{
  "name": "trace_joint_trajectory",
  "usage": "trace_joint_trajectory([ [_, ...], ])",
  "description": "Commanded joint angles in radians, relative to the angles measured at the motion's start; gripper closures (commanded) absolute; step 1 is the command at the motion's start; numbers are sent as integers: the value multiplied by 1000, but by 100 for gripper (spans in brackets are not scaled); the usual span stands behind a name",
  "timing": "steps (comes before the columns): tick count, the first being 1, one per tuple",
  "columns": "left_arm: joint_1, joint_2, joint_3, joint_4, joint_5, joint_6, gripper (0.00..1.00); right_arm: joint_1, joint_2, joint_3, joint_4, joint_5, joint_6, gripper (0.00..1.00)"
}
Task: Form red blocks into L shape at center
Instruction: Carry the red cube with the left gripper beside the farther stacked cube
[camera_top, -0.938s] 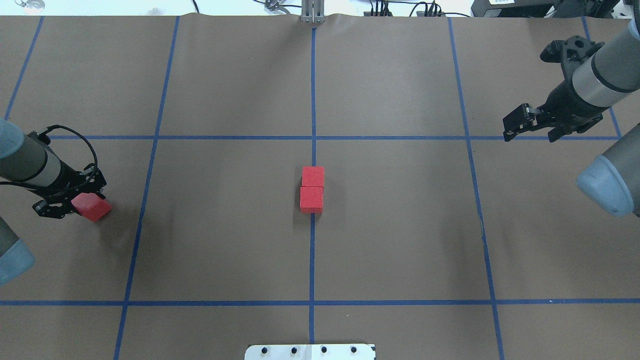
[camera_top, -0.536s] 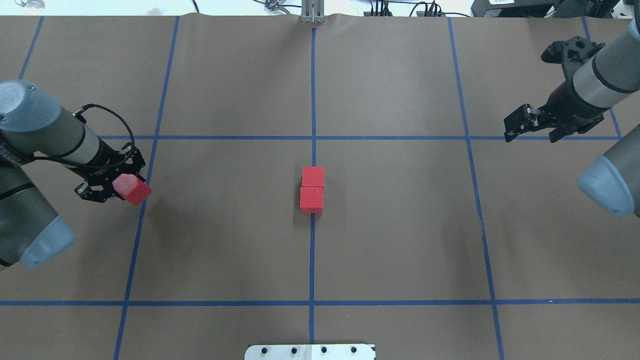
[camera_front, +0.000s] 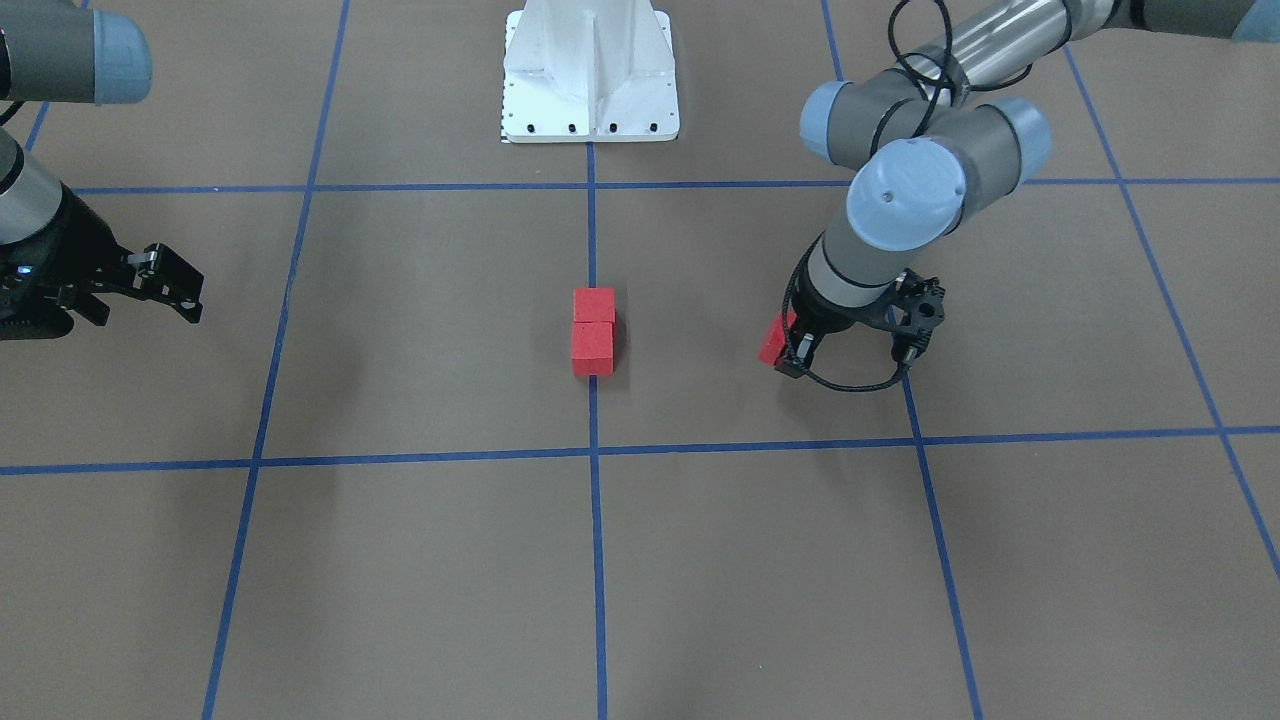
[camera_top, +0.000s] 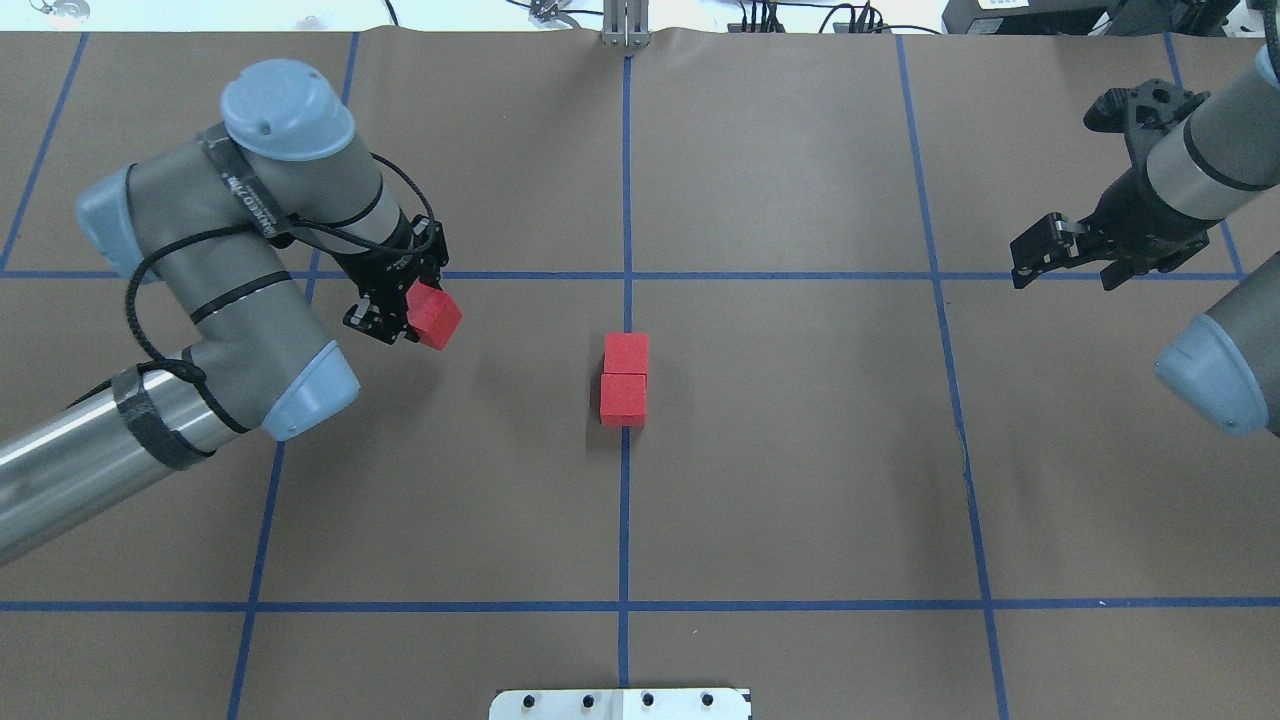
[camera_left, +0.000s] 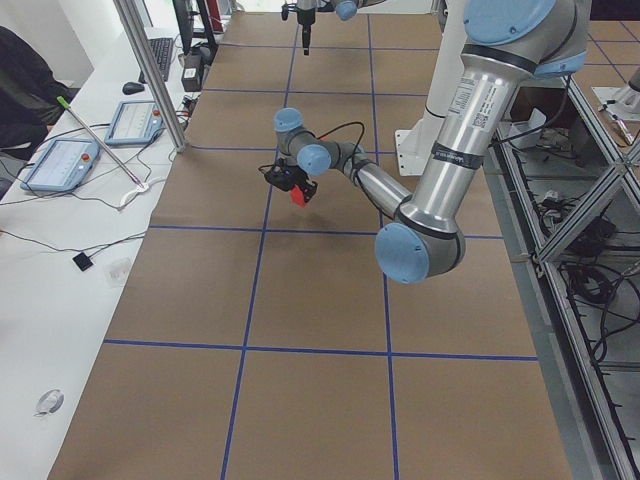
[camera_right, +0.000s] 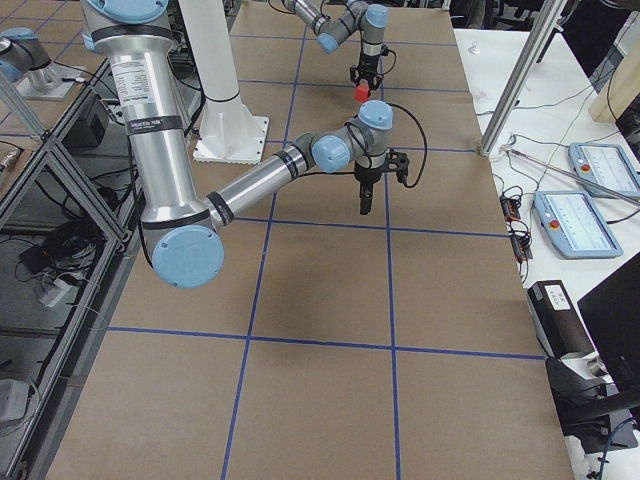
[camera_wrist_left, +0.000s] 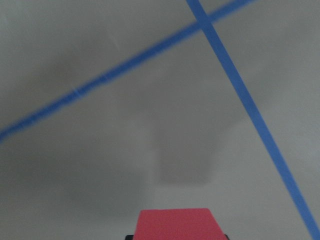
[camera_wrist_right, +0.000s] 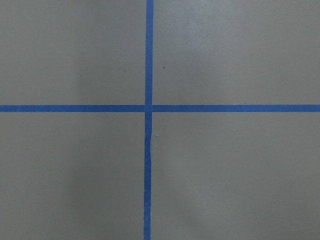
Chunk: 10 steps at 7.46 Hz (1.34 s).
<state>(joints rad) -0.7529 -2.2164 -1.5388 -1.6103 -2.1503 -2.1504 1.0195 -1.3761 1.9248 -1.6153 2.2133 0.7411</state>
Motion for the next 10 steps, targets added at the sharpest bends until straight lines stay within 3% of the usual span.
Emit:
trace_joint_trajectory([
  [1, 20, -118, 130, -5, 0, -150, 100, -1, -1, -3, 0, 2, 1, 0],
  [5, 128, -152, 131, -5, 87, -357, 100, -1, -1, -3, 0, 2, 1, 0],
  [10, 168, -204, 159, -3, 130, -436, 100, -2, -1, -3, 0, 2, 1, 0],
])
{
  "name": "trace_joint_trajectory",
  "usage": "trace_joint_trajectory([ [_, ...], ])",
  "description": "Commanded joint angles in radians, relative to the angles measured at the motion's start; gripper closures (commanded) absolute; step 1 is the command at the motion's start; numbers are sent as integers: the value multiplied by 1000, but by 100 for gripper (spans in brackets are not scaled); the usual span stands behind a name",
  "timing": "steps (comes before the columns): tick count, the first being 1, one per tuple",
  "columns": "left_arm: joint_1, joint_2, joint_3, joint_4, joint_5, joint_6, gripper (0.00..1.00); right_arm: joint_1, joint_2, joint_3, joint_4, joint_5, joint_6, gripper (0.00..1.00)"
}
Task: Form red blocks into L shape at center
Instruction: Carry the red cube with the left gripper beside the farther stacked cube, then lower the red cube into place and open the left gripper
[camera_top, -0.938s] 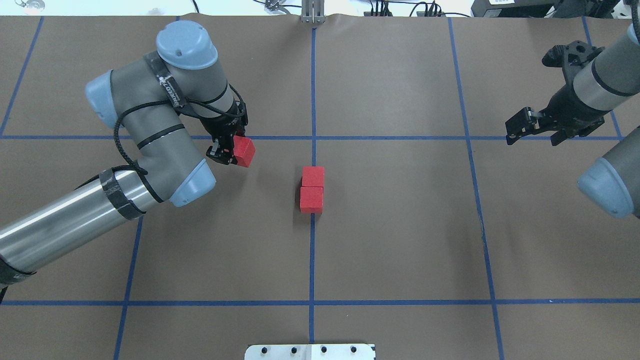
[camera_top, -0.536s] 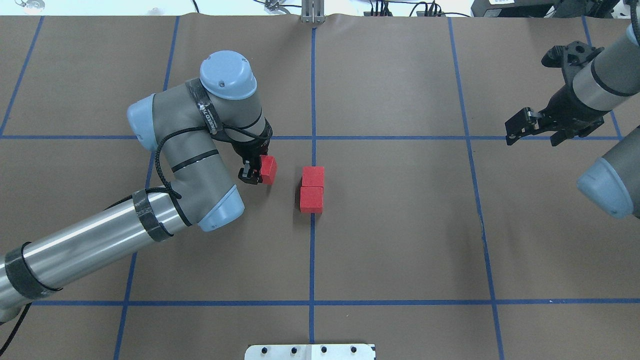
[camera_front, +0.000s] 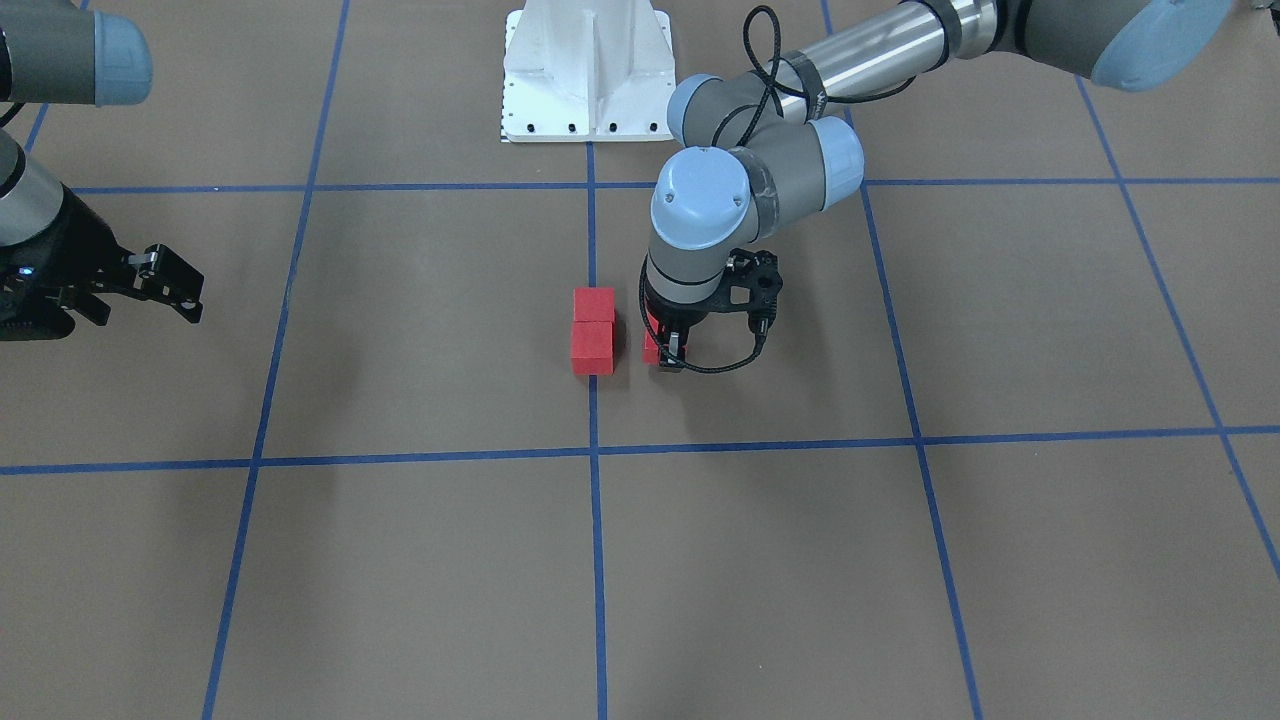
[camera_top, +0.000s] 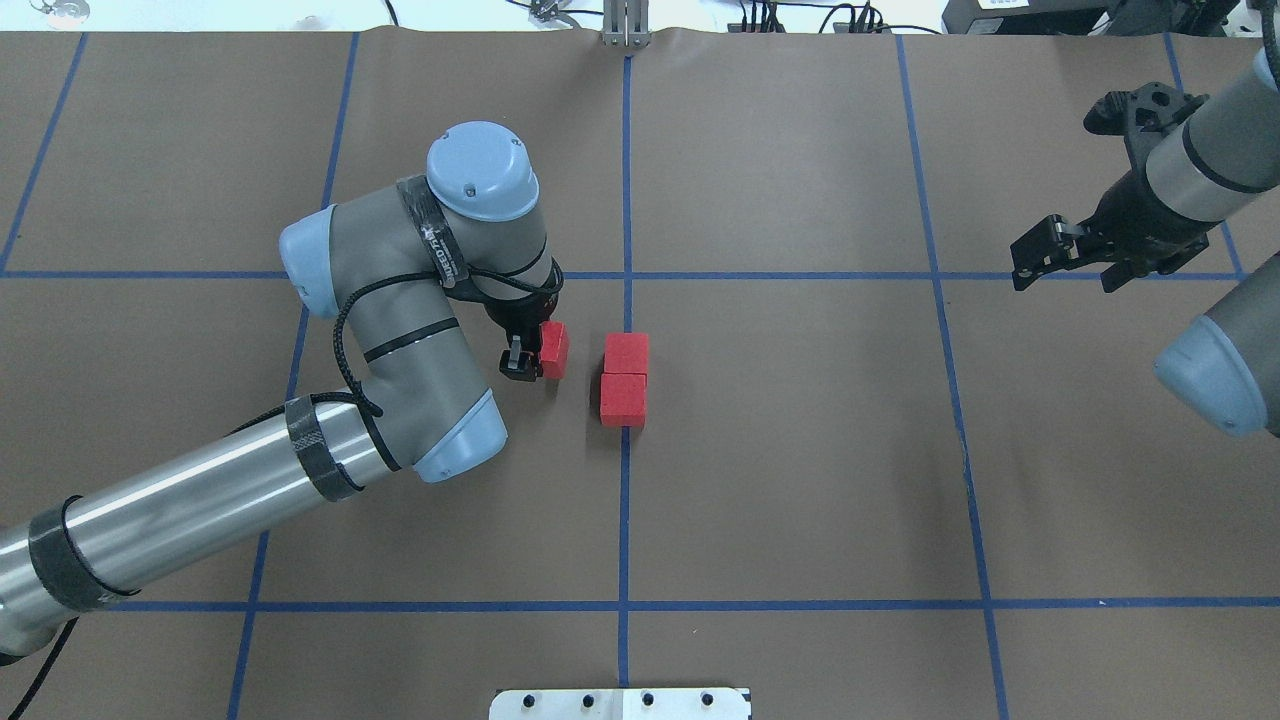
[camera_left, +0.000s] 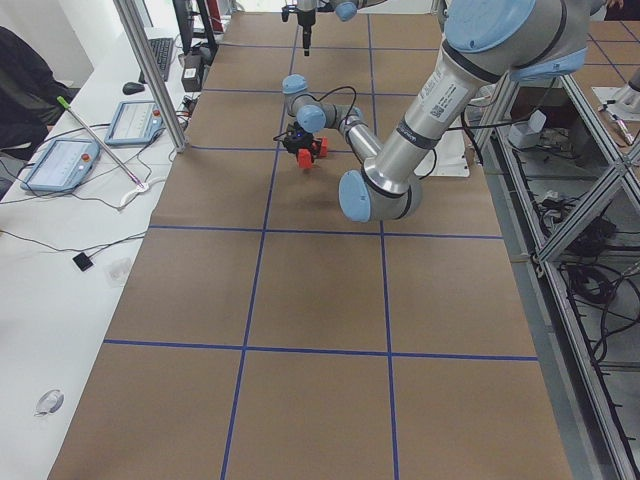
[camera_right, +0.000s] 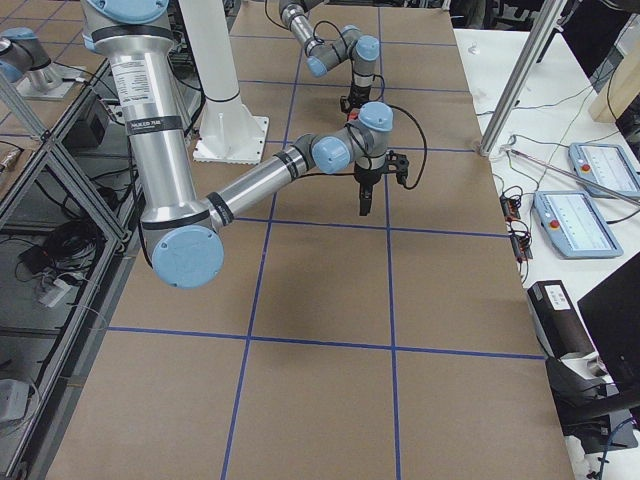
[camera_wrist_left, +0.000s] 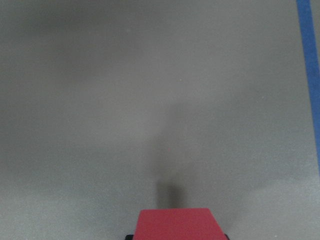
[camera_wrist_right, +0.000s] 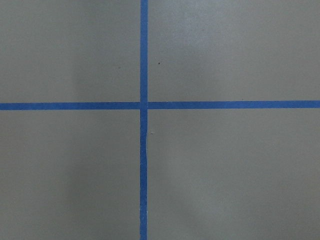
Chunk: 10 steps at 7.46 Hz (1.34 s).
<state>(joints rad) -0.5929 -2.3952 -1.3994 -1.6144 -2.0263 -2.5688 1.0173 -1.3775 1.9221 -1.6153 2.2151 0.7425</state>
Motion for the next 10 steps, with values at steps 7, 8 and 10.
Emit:
trace_joint_trajectory([
  [7, 10, -71, 88, 1, 26, -22, 100, 1, 0, 3, 0, 1, 0, 0],
  [8, 11, -71, 88, 1, 26, -34, 100, 1, 0, 3, 0, 2, 0, 0],
  [10, 15, -70, 88, 1, 28, -43, 100, 1, 0, 3, 0, 0, 0, 0],
])
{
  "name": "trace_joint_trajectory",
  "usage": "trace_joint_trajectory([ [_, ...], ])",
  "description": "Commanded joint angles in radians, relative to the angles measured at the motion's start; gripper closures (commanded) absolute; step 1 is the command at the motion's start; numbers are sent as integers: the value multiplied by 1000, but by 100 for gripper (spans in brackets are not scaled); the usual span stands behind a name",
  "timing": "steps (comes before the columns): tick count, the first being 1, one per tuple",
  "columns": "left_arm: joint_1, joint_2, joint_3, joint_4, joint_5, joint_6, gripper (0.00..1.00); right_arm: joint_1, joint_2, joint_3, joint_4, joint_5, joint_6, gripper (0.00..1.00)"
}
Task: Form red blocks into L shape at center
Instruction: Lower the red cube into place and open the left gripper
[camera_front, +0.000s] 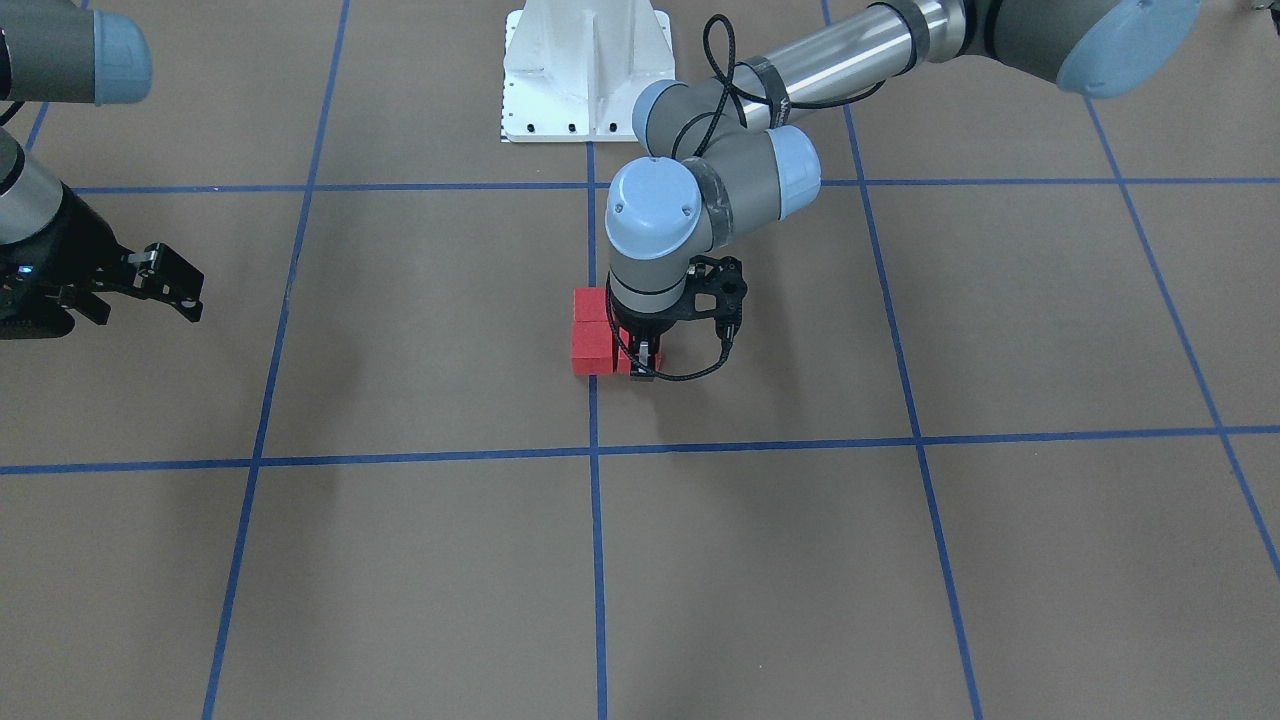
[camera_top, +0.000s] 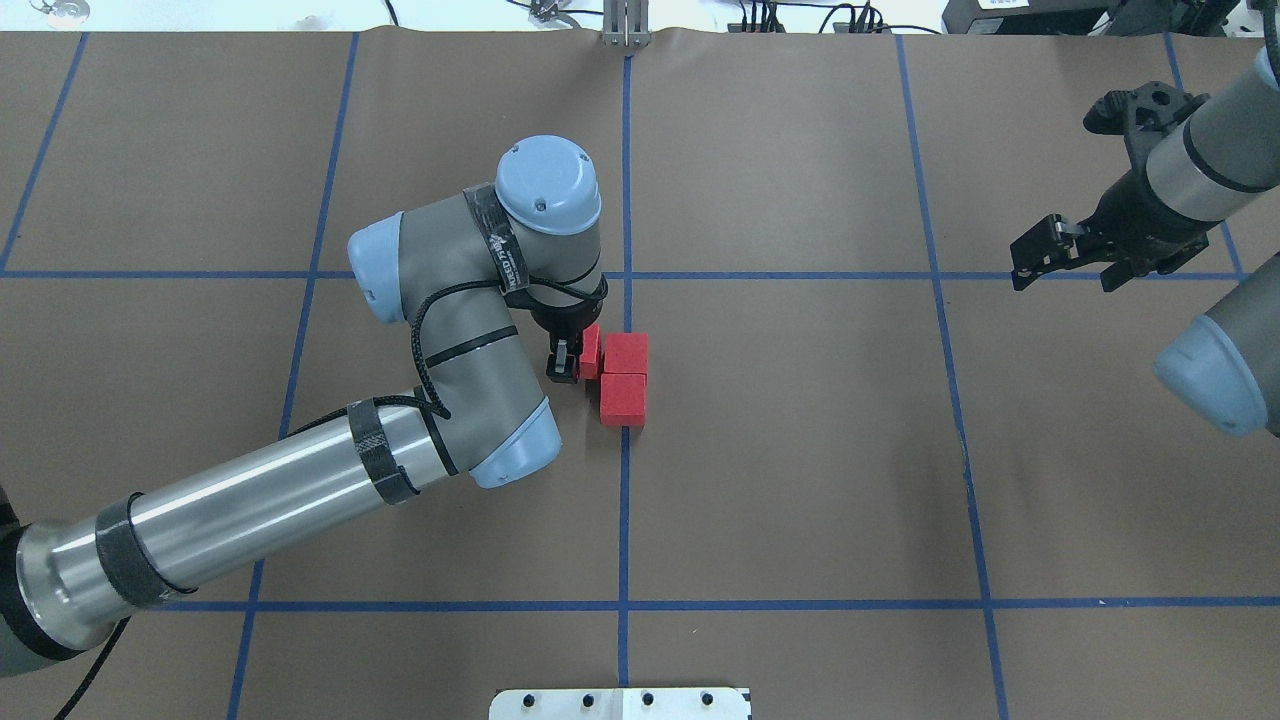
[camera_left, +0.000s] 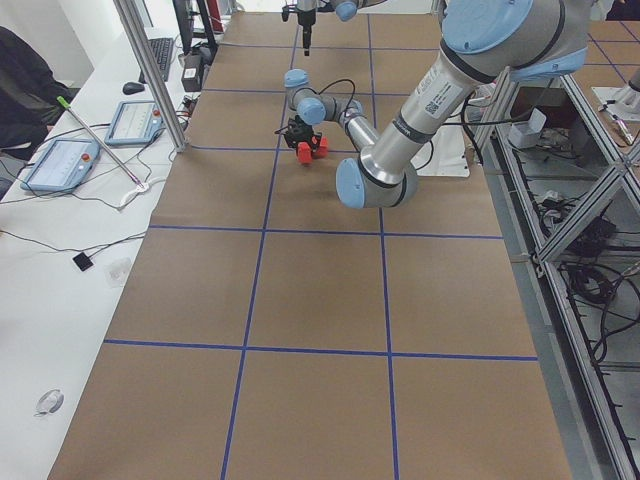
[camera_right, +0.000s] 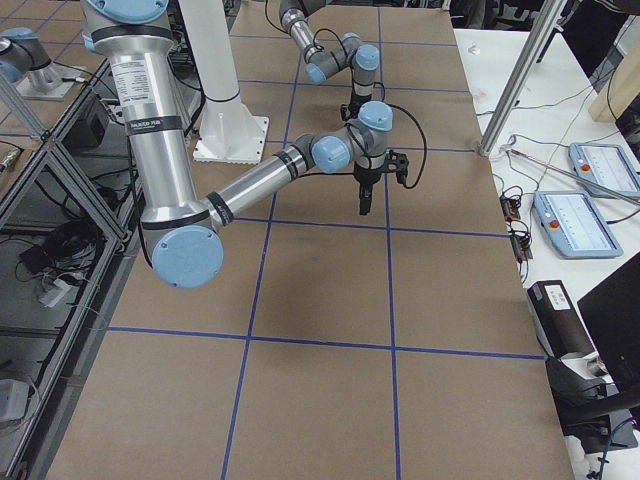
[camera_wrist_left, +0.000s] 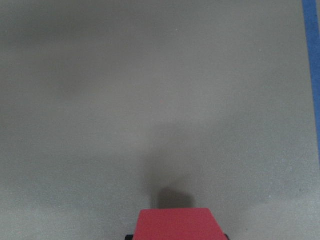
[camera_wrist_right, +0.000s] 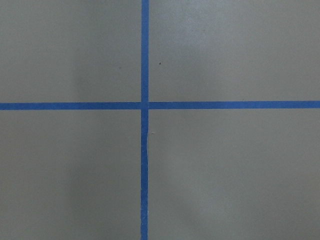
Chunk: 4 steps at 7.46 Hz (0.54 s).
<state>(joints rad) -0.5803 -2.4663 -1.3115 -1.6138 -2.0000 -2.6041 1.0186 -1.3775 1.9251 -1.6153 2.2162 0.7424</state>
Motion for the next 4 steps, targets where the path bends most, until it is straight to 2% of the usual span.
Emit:
trace_joint_trajectory([
  [1, 3, 1, -2, 0, 1, -17, 100, 0, 0, -1, 0, -1, 0, 0],
  [4, 3, 1, -2, 0, 1, -31, 100, 0, 0, -3, 0, 0, 0, 0],
])
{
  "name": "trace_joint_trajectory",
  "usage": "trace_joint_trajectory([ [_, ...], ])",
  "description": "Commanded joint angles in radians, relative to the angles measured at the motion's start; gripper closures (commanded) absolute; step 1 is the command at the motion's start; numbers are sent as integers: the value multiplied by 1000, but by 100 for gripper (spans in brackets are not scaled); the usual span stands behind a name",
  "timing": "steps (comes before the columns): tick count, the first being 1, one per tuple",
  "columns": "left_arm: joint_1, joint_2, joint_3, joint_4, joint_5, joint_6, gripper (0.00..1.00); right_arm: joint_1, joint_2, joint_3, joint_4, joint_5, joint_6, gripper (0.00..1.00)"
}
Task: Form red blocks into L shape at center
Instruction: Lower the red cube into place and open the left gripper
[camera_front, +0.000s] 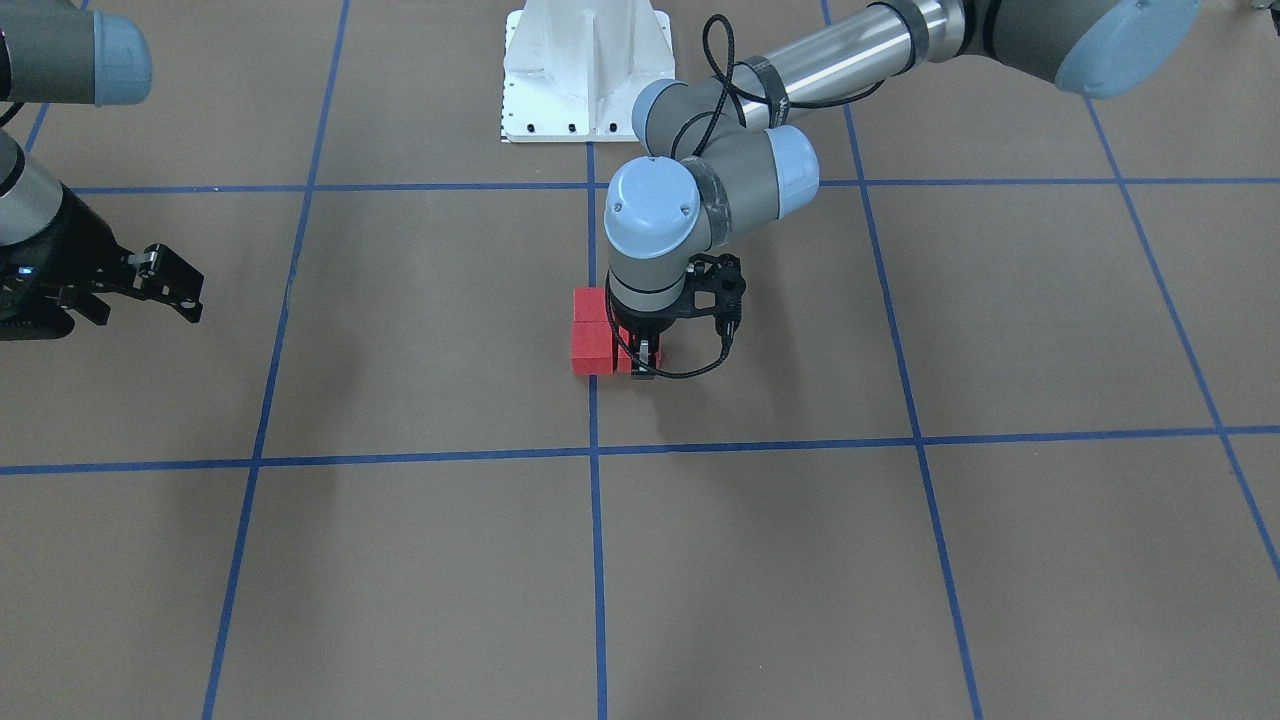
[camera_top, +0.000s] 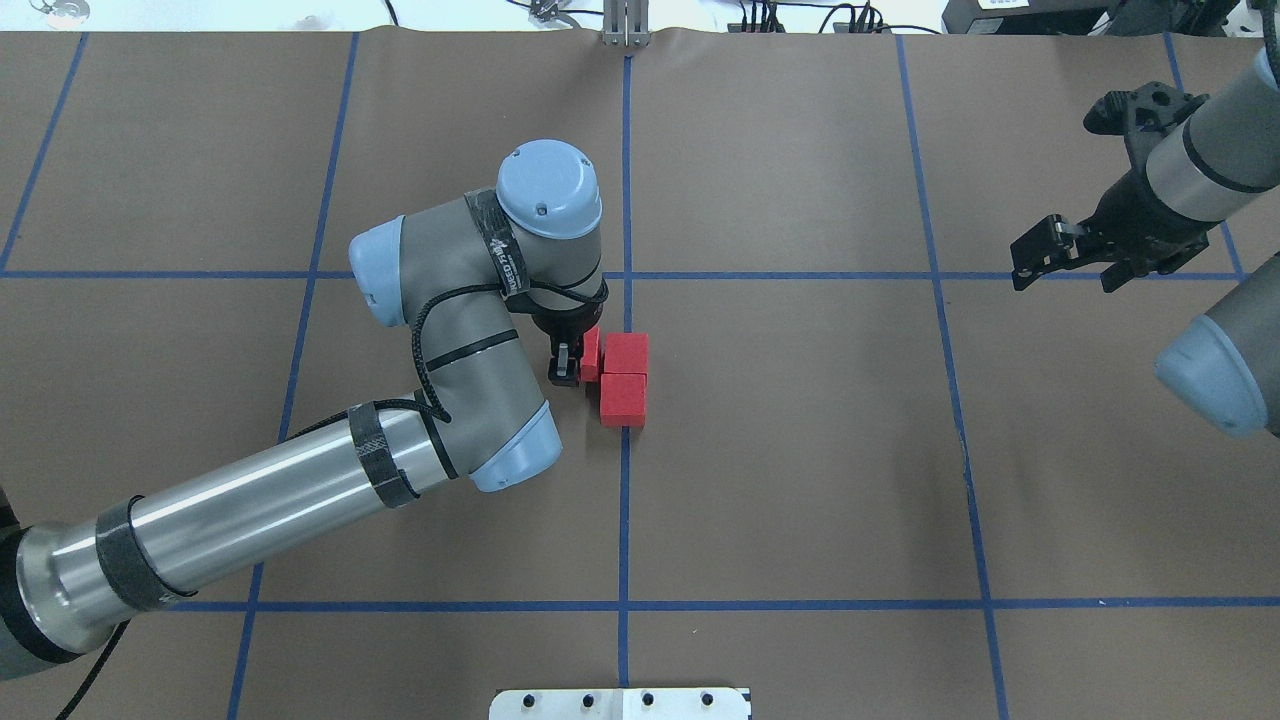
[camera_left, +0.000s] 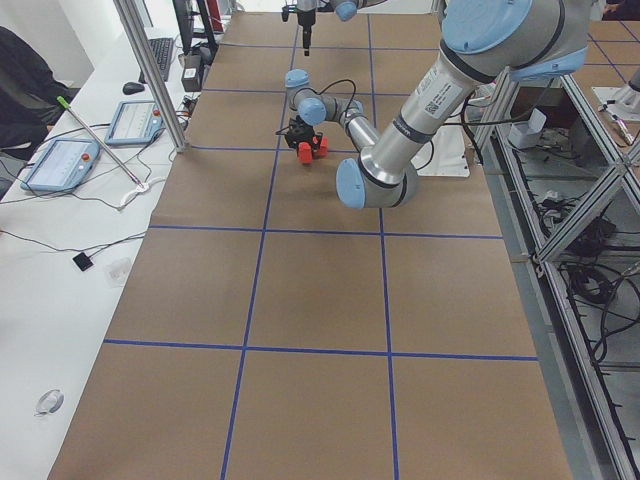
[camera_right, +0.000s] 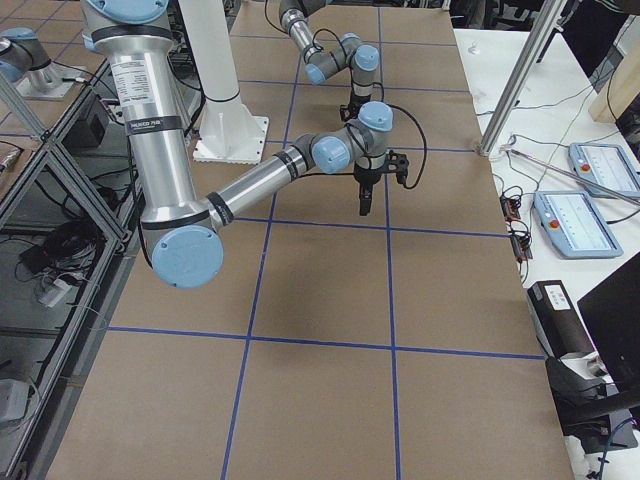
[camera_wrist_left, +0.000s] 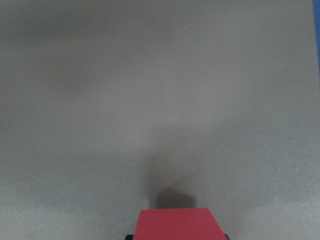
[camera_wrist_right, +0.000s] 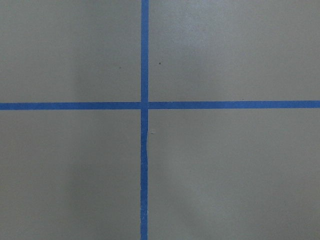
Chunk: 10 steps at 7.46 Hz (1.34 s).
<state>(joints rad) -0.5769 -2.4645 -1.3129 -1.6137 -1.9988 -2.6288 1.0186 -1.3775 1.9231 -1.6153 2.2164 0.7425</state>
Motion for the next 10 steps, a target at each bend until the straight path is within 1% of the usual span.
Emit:
trace_joint_trajectory([
  [1, 2, -1, -2, 0, 0, -11, 100, 0, 0, 1, 0, 0, 0, 0],
  [3, 5, 1, 0, 0, 2, -11, 100, 0, 0, -1, 0, -1, 0, 0],
  [5, 5, -1, 0, -2, 0, -11, 90, 0, 0, -1, 0, 0, -2, 0],
  [6, 5, -1, 0, -2, 0, -11, 61, 0, 0, -1, 0, 0, -2, 0],
  [7, 5, -2, 0, -2, 0, -8, 1, 0, 0, -1, 0, 0, -2, 0],
  [10, 5, -2, 0, -2, 0, -11, 0, 0, 0, -1, 0, 0, 0, 0],
])
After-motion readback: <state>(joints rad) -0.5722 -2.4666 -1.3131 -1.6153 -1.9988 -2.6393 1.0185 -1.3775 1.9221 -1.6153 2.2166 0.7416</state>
